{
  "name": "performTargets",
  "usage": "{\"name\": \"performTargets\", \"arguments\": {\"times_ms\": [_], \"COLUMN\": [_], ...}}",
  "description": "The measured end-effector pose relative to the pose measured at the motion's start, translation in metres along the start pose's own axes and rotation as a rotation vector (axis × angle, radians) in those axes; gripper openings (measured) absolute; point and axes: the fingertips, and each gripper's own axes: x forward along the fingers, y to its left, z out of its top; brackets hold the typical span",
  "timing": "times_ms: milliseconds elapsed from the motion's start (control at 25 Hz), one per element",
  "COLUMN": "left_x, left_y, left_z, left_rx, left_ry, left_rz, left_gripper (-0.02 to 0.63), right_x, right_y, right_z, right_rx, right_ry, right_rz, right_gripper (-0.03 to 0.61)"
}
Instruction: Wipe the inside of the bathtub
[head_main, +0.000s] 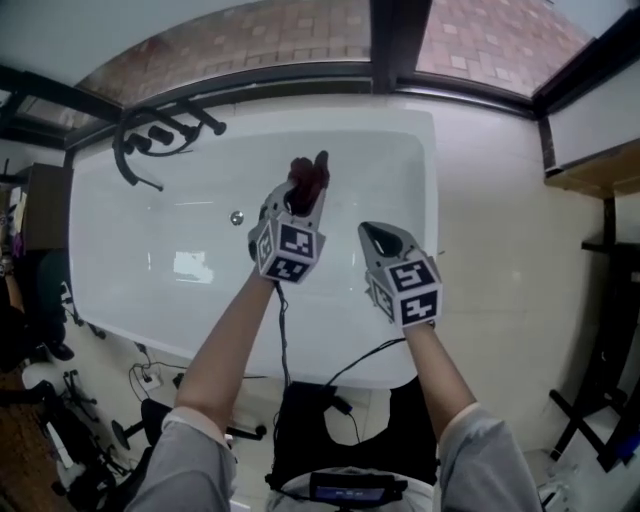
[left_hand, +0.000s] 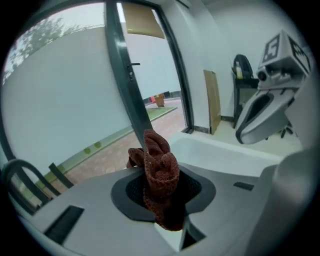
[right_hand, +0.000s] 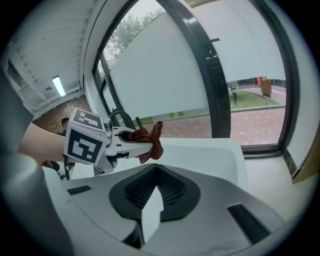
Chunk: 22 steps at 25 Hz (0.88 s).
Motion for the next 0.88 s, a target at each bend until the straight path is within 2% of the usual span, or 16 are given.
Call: {"name": "performTargets", "arguments": {"times_ms": [280, 480, 680, 760, 880], "left_x": [0.089, 0.138, 0.172, 0.183, 0.202], "left_y": [0.001, 0.001, 0.003, 0.005, 0.014], "left_z": [-0.03, -0.039, -0.044, -0.048, -0.054], "left_rx": [0.343, 0.508, 0.604, 0.609, 0.572], "left_ry": [0.056, 0.05, 0.038, 0.04, 0.046], "left_rz": [0.044, 0.068, 0.061, 0.056, 0.062], "left_gripper": [0.1, 0.1, 0.1, 0.1, 0.1], "right_x": [0.062, 0.098, 0.125, 0.134, 0.148], "right_y": [-0.038, -0.064, -0.085, -0.093, -0.105], "right_z": [-0.026, -0.043, -0.059, -0.063, -0.066], "right_rx": [0.041, 0.073, 0.104, 0.111, 0.129], "right_ry": [-0.014, -0.024, -0.02, -0.018, -0.017], "right_rz": [-0.005, -0.022, -0.032, -0.039, -0.051], "right_gripper": [0.011, 0.011, 0.011, 0.011, 0.011]}}
